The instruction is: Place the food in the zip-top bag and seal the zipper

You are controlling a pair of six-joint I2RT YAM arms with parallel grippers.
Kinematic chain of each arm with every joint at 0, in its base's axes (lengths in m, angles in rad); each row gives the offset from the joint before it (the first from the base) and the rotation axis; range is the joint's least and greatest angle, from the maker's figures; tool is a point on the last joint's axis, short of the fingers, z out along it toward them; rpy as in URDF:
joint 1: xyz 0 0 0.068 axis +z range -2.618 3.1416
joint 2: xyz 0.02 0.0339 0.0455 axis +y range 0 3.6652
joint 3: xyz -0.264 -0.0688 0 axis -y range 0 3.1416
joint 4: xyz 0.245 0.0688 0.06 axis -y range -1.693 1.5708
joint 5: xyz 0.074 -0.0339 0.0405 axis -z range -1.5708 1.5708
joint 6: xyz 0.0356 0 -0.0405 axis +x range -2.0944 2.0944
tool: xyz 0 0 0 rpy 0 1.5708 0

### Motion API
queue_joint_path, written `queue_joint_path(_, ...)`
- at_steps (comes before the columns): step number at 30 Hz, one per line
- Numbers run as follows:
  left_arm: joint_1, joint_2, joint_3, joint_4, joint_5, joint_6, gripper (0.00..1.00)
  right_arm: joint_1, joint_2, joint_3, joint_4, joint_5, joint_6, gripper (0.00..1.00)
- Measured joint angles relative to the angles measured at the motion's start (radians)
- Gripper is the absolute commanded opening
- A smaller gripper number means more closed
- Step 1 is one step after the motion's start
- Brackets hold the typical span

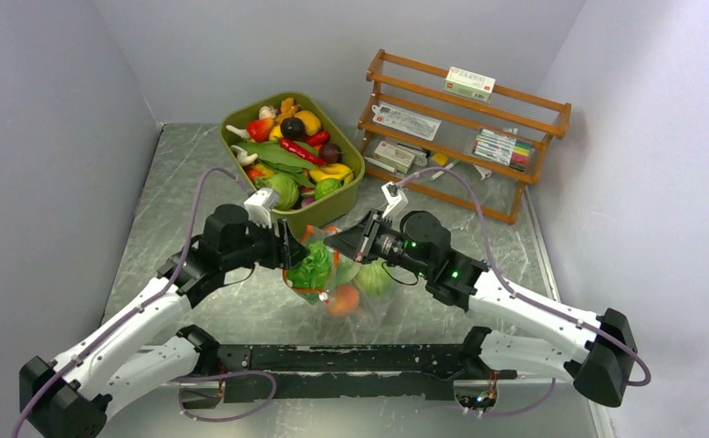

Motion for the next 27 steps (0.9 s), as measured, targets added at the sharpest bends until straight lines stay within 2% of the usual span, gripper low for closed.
queue_joint_path(16, 0.0, 0.14, 0.0, 0.156, 0.041, 0.121, 0.57, 0.0, 0.052, -0.008, 0.063, -0.14, -0.05, 0.0)
queue_joint_path(22, 0.0, 0.132, 0.0, 0.232, 0.134, 0.154, 0.48, 0.0, 0.084, -0.008, 0.067, -0.186, -0.073, 0.0)
queue_joint_path(27, 0.0, 0.085, 0.006, 0.208, 0.146, 0.202, 0.58, 0.0, 0.066, -0.008, 0.039, -0.185, -0.118, 0.0)
